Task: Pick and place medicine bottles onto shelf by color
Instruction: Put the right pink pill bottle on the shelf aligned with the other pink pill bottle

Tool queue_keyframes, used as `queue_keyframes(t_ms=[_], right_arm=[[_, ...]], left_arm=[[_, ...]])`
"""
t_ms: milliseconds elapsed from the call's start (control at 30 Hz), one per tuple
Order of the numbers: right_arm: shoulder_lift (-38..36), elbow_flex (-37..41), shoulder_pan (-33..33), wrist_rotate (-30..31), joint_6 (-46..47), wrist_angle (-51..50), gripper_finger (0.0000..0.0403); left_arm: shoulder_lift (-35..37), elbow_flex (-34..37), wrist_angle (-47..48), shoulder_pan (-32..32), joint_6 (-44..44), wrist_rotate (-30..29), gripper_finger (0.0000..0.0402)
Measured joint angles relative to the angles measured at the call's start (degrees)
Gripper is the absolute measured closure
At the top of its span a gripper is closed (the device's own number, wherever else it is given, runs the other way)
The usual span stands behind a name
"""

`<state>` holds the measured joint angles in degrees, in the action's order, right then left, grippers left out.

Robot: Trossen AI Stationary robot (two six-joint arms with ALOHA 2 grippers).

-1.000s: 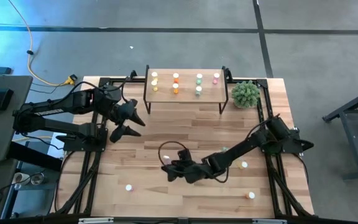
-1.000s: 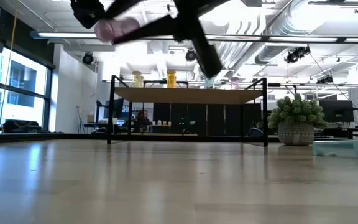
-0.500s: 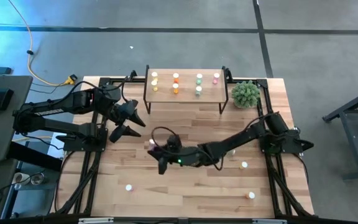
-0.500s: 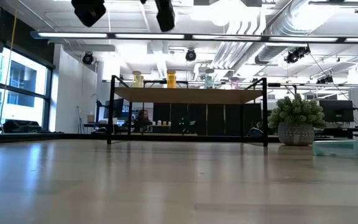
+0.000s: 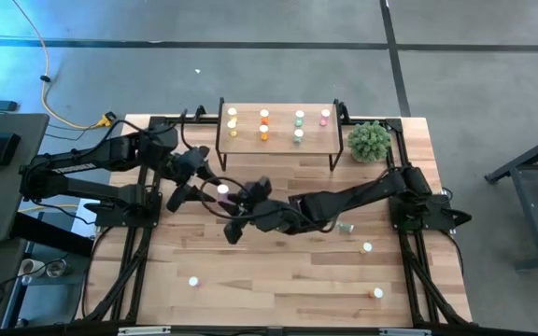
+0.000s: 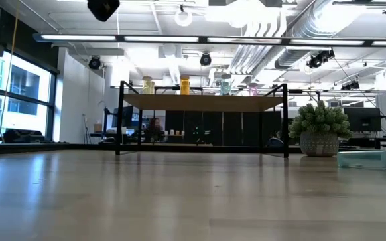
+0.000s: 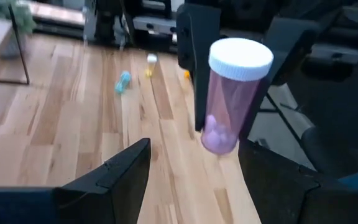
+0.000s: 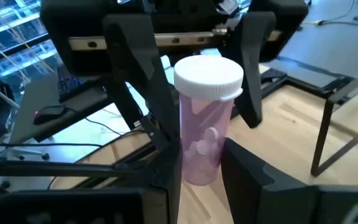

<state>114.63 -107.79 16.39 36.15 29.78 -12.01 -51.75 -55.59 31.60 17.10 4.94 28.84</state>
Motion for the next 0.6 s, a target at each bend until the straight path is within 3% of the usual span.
queue_keyframes(t_ms=[300,600], right_arm=[[-0.07,-2.93,0.21,1.16,-1.77,-2.37,0.0320],[0.04,-2.91,0.22,0.93,-1.77,-0.63,0.0320]], left_arm=[[0.00,0.02,-9.09,-0.02,3.86,0.82,0.0170],[-0.15,0.02,-12.46,0.02,5.88,2.19,0.0170]])
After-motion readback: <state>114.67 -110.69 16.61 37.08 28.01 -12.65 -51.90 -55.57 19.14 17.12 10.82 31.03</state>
